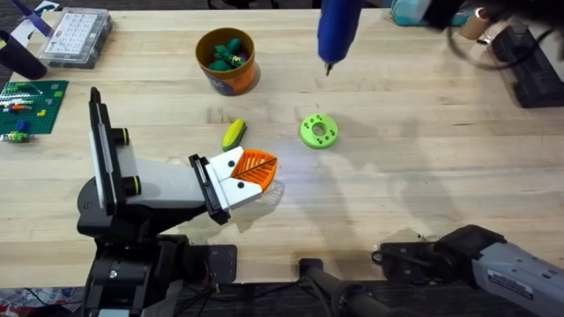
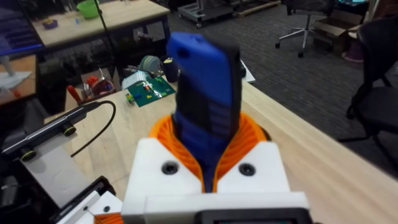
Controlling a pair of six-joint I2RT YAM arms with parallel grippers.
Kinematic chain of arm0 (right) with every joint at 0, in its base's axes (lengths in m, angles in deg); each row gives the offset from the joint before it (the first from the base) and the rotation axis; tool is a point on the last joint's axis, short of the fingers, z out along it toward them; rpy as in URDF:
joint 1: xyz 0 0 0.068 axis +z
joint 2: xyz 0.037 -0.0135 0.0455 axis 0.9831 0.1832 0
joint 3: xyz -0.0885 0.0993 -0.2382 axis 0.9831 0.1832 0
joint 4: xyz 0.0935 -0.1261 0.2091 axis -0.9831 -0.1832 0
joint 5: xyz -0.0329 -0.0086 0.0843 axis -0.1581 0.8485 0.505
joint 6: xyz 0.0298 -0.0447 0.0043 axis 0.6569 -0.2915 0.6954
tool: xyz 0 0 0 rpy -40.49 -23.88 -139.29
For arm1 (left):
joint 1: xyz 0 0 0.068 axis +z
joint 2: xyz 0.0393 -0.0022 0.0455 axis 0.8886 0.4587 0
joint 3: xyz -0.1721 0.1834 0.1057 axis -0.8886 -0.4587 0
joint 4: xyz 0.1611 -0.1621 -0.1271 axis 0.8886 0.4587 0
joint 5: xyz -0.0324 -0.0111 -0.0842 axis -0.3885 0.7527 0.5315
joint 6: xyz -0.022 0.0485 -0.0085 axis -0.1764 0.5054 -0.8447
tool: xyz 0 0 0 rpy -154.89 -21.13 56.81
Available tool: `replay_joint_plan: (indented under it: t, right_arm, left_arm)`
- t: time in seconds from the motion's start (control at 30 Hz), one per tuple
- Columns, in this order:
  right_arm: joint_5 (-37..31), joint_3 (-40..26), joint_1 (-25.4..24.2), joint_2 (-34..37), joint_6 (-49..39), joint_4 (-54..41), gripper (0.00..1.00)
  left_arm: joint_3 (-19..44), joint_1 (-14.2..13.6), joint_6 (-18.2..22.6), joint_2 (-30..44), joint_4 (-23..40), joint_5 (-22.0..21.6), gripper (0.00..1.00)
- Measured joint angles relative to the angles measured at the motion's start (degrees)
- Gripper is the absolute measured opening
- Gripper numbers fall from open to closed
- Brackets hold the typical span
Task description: Pick up the gripper from the table and insert it into the empty holder that is missing its gripper. Then pick up a screw, insert it into the mounting hole, and use the screwdriver to tighten it. Finally, clean up the table by picking up the vegetable and placing it into the bucket.
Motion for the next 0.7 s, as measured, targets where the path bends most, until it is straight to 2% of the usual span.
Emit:
replay_joint_plan:
  t: [0.13, 0.3, 0.5, 0.7]
  right_arm:
    - [0.0, 3.3, 0.0, 0.1, 0.6, 1.7, 0.051]
    - [3.0, 4.0, -0.1, 0.2, 0.8, 6.3, 0.051]
    - [10.6, 4.0, 0.0, 1.8, 4.3, 20.4, 0.049]
    - [17.8, 3.4, 0.2, 8.4, 11.6, 33.2, 0.049]
  left_arm:
    - [0.0, 0.0, 0.0, 0.0, 0.0, 0.0, 0.018]
    - [0.0, 0.0, 0.0, 0.0, 0.0, 0.0, 0.017]
    - [0.0, 0.0, 0.0, 0.0, 0.0, 0.0, 0.017]
    - [0.0, 0.0, 0.0, 0.0, 0.0, 0.0, 0.017]
